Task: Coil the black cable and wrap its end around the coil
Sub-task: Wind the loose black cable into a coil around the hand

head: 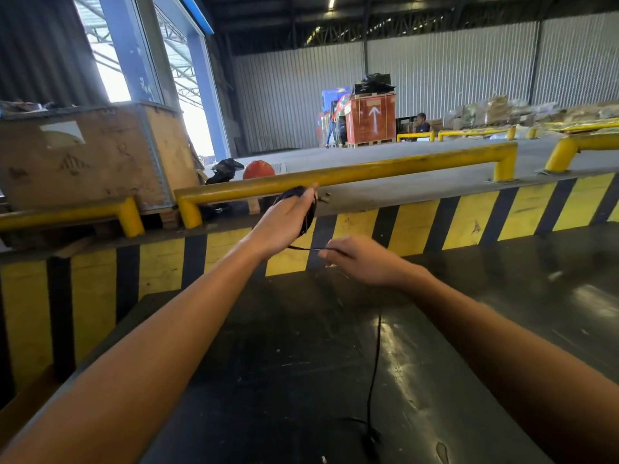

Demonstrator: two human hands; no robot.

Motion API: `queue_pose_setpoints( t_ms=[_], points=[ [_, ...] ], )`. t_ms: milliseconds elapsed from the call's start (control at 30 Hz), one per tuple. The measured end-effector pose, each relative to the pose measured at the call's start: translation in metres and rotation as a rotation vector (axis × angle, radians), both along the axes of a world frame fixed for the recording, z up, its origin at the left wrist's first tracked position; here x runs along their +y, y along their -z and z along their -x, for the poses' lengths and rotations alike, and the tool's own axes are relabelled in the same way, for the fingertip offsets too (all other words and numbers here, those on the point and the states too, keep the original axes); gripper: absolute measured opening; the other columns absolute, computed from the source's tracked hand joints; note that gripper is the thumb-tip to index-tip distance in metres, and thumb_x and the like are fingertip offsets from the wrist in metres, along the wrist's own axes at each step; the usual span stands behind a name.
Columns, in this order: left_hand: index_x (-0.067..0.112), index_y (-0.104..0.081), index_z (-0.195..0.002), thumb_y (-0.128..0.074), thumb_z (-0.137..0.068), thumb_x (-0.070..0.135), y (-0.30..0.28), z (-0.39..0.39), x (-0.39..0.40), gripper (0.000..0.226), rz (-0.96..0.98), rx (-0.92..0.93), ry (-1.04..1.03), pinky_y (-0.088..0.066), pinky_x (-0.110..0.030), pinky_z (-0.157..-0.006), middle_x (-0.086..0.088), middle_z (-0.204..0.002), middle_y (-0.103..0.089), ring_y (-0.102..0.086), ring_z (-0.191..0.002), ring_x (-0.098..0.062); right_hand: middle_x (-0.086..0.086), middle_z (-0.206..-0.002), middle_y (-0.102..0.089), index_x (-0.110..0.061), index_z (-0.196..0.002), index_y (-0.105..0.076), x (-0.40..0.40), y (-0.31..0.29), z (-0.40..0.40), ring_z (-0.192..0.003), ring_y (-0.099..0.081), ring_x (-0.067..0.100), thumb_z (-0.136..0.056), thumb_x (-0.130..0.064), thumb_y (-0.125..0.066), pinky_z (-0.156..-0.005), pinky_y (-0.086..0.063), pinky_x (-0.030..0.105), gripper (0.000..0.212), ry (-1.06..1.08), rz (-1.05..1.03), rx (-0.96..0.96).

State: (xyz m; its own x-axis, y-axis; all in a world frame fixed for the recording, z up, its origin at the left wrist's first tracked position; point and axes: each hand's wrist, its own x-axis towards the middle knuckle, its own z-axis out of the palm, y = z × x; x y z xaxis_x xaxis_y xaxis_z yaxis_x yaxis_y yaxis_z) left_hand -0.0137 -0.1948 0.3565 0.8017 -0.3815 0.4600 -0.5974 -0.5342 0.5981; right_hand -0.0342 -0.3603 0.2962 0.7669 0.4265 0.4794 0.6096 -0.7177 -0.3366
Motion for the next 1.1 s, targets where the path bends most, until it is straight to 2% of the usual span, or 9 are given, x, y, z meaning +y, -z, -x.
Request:
queue_pose_setpoints(
  t_ms=[100, 267, 367, 500, 700, 833, 900, 1000, 1100],
  points=[
    [0.008, -0.063, -0.102, -0.025, -0.099, 0.050, 0.009, -0.008, 0.013, 0.057, -0.310, 0.013, -0.106, -0.035, -0.034, -0.078, -0.007, -0.083, -0.058, -0.053, -0.079, -0.018, 0.000, -0.075, -0.060, -0.011, -0.084, -0.064, -0.023, -0.016, -0.008, -0.071, -0.056, 0.013, -0.097, -0.033, -0.043, -0.063, -0.043, 0.031, 0.033, 0.078, 0.010, -0.083],
    [0.030, -0.047, -0.136, -0.025, -0.097, 0.055, 0.022, 0.000, 0.024, 0.051, -0.423, 0.669, 0.092, -0.045, -0.035, -0.082, 0.001, -0.113, -0.056, -0.056, -0.101, -0.020, 0.001, -0.077, -0.061, -0.011, -0.090, -0.064, -0.035, -0.018, -0.018, -0.069, -0.055, 0.014, -0.095, -0.031, -0.049, -0.060, -0.041, 0.030, 0.025, 0.134, -0.027, -0.095],
    [0.037, -0.040, -0.139, -0.024, -0.095, 0.056, 0.026, 0.008, 0.030, 0.051, -0.157, 0.997, 0.440, -0.052, -0.046, -0.085, -0.004, -0.132, -0.054, -0.057, -0.118, -0.032, 0.001, -0.076, -0.060, -0.013, -0.087, -0.062, -0.030, -0.014, -0.017, -0.066, -0.052, 0.010, -0.096, -0.031, -0.047, -0.057, -0.038, 0.028, 0.024, 0.125, -0.053, -0.125],
    [0.029, -0.043, -0.140, -0.026, -0.096, 0.050, 0.012, 0.016, 0.025, 0.052, 0.549, 1.035, 0.800, -0.046, -0.060, -0.092, -0.016, -0.137, -0.054, -0.056, -0.119, -0.039, 0.006, -0.078, -0.062, -0.009, -0.089, -0.058, -0.020, 0.005, -0.013, -0.070, -0.057, 0.016, -0.100, -0.031, -0.033, -0.062, -0.043, 0.034, 0.035, 0.141, -0.137, -0.007],
    [0.030, -0.043, -0.137, -0.023, -0.100, 0.048, 0.003, 0.004, 0.007, 0.047, 0.986, 0.615, 0.404, -0.040, -0.061, -0.097, -0.011, -0.139, -0.049, -0.048, -0.127, -0.032, -0.004, -0.066, -0.054, -0.025, -0.073, -0.051, 0.005, 0.050, 0.002, -0.060, -0.053, 0.007, -0.099, -0.032, -0.036, -0.060, -0.037, 0.019, 0.030, 0.011, -0.032, 0.209],
    [0.030, -0.035, -0.143, -0.022, -0.100, 0.045, 0.025, -0.011, 0.020, 0.046, 0.721, 0.462, 0.114, -0.014, -0.058, -0.111, -0.009, -0.151, -0.033, -0.022, -0.142, -0.032, -0.006, -0.062, -0.050, -0.028, -0.069, -0.049, -0.009, 0.053, 0.012, -0.054, -0.049, 0.003, -0.098, -0.033, -0.038, -0.059, -0.038, 0.020, 0.032, -0.033, 0.041, 0.208],
    [0.032, -0.035, -0.142, -0.022, -0.100, 0.046, 0.037, -0.018, 0.029, 0.046, 0.447, 0.430, 0.030, -0.018, -0.055, -0.112, -0.011, -0.154, -0.026, -0.022, -0.141, -0.032, -0.009, -0.061, -0.048, -0.032, -0.067, -0.047, -0.019, 0.046, 0.014, -0.053, -0.049, -0.001, -0.098, -0.033, -0.039, -0.059, -0.036, 0.018, 0.032, -0.030, 0.087, 0.191],
    [0.030, -0.040, -0.139, -0.025, -0.099, 0.050, 0.055, -0.020, 0.035, 0.048, 0.004, 0.433, -0.054, -0.034, -0.048, -0.106, -0.012, -0.137, -0.047, -0.047, -0.121, -0.027, -0.009, -0.062, -0.049, -0.026, -0.069, -0.052, -0.035, 0.025, 0.010, -0.055, -0.048, 0.000, -0.097, -0.033, -0.042, -0.061, -0.036, 0.018, 0.030, 0.022, 0.158, 0.137],
    [0.029, -0.042, -0.139, -0.026, -0.097, 0.053, 0.067, -0.015, 0.037, 0.051, -0.253, 0.641, -0.020, -0.039, -0.039, -0.097, -0.010, -0.126, -0.051, -0.053, -0.109, -0.023, -0.007, -0.062, -0.053, -0.017, -0.074, -0.059, -0.052, 0.002, 0.004, -0.057, -0.051, 0.007, -0.095, -0.033, -0.047, -0.058, -0.038, 0.021, 0.029, 0.096, 0.170, 0.007]
  ],
)
